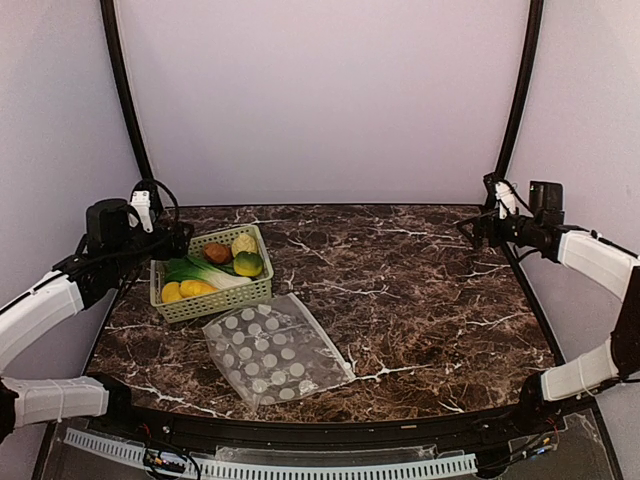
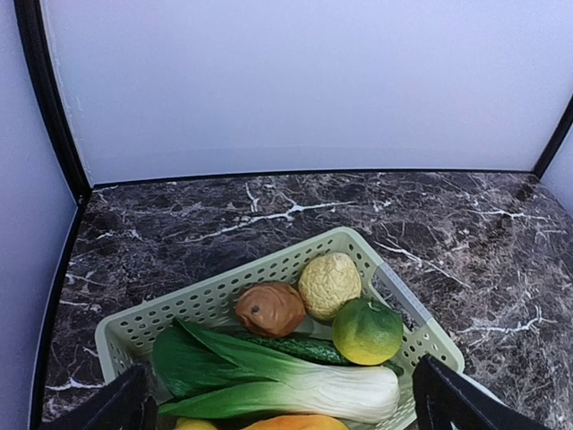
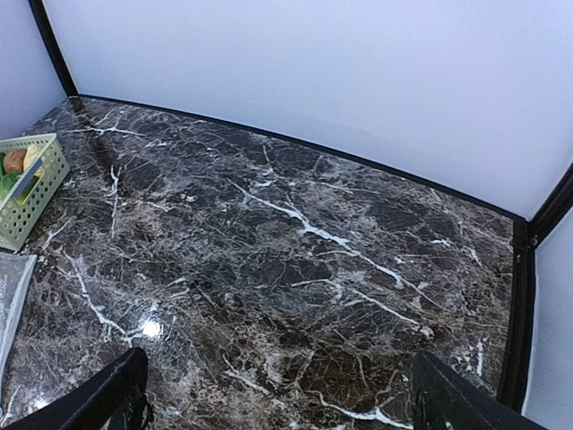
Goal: Place the food in the zip-top bag and seal the zipper
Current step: Move the bin to the center of the board.
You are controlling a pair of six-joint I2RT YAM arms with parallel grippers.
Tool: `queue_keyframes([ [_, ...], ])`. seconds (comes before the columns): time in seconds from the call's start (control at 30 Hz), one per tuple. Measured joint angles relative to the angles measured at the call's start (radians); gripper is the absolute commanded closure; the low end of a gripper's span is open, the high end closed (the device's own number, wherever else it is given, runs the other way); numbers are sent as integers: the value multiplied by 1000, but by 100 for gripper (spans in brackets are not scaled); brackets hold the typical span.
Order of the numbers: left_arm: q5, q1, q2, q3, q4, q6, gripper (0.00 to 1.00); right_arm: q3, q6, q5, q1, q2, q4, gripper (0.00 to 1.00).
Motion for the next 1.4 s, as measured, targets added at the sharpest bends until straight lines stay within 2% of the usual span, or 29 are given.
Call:
queue_keyframes([
  [0.07,-32,-2,8,27,-15,-13,1,0,-13,-33,0,7,0,1],
  [0.2,-18,-2,25,63,-16,-2,17,0,-35,-74,0,25,0,1],
  [0.23,-8,-2,39,72,-18,-3,24,0,-39,-80,0,29,-1,1],
  [0.3,16,-3,94,114,-37,-10,31,0,-47,-91,0,38,-2,1],
  [0.37,50,-6,189,189,-66,-37,35,0,-52,-100,0,40,-2,1],
  [0.5,79,-42,357,290,-86,-113,37,0,-64,-108,0,41,-2,1],
  [0.63,60,-135,459,326,-101,-172,39,0,-70,-114,0,43,-2,2],
  [0.8,38,-222,560,387,-111,-240,51,0,-73,-128,0,63,-4,2],
  [0.9,14,-260,632,440,-121,-289,53,0,-74,-132,0,67,-9,2],
  [1.1,-74,-340,795,589,-195,-399,69,0,-74,-148,0,66,-10,2],
  [1.2,-108,-364,866,664,-246,-453,69,0,-74,-155,0,64,-10,3],
  [1.4,-184,-380,909,698,-303,-521,66,0,-76,-166,0,61,-10,2],
])
